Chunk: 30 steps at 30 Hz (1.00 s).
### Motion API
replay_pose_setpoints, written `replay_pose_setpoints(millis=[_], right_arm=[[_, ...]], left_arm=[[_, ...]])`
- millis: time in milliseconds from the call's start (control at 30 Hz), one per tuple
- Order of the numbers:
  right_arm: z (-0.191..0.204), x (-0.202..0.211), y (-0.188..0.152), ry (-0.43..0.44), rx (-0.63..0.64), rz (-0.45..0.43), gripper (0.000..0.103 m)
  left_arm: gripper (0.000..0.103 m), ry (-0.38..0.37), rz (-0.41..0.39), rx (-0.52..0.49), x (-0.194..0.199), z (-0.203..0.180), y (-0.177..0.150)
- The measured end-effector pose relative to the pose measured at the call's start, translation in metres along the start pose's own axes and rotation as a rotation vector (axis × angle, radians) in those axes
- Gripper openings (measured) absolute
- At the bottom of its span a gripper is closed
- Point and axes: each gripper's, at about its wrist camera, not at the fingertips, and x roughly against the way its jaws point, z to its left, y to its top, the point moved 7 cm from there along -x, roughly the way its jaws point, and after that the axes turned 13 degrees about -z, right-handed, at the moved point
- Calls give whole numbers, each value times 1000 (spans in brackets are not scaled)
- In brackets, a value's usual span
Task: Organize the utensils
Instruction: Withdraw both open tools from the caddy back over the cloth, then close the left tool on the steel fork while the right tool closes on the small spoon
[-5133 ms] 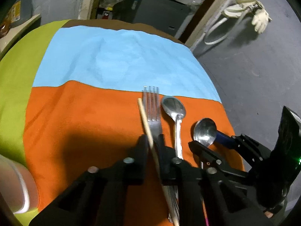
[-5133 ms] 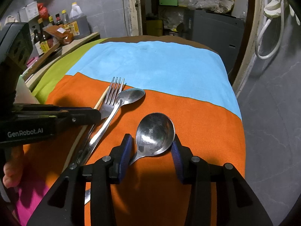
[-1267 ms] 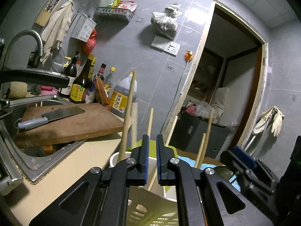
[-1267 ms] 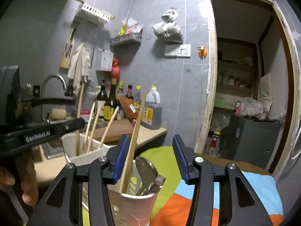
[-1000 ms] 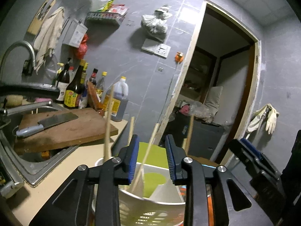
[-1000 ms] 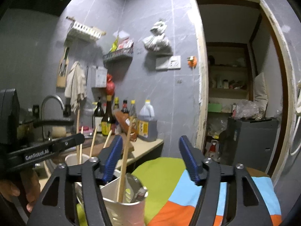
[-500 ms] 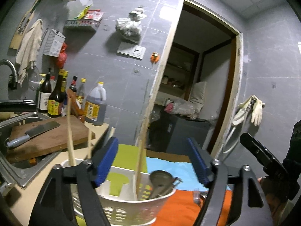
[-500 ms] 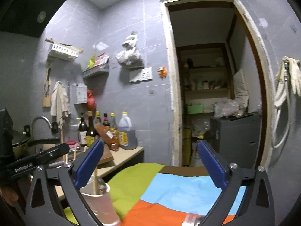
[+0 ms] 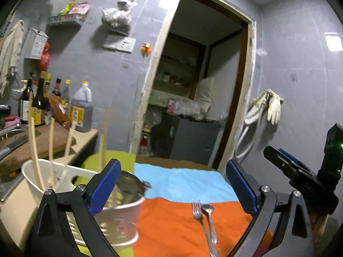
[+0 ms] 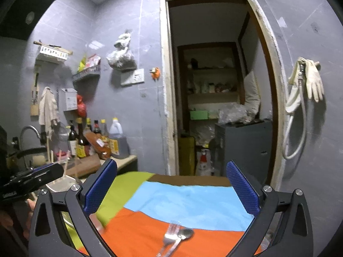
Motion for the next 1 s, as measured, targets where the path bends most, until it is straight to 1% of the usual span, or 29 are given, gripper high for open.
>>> replay_pose_setpoints(millis=[233,367,533,600,700,767,867,933,1000], right_arm=[[-31,1,-28,-57,25,97,103],[-46,-3,-51,-82,16,172,103],[-62,-9,-77,-91,-51,272,103],[-66,-12,-88,-90,-80,321,103],[-69,-17,-101,-90,-101,378,102],[-71,-20,-112,-91,-107,430,99],[-70,-26,-127,-78,-116,500,90],[-67,-30,-138,-55,-120,547,80],[-63,-35,-148,-32,-124,599,77]], left_arm=[[96,-27,74,-24,-13,-24,-28],[96,-20,129,-29,-22,-33,-46],[96,11,226,-36,-36,-35,-72],[96,35,283,-48,-42,-34,-84],[96,50,368,-44,-51,-30,-101],[96,58,415,-31,-56,-27,-111],[95,71,468,-20,-61,-23,-122],[95,81,497,-14,-63,-20,-130],[95,103,528,-9,-67,-16,-137]])
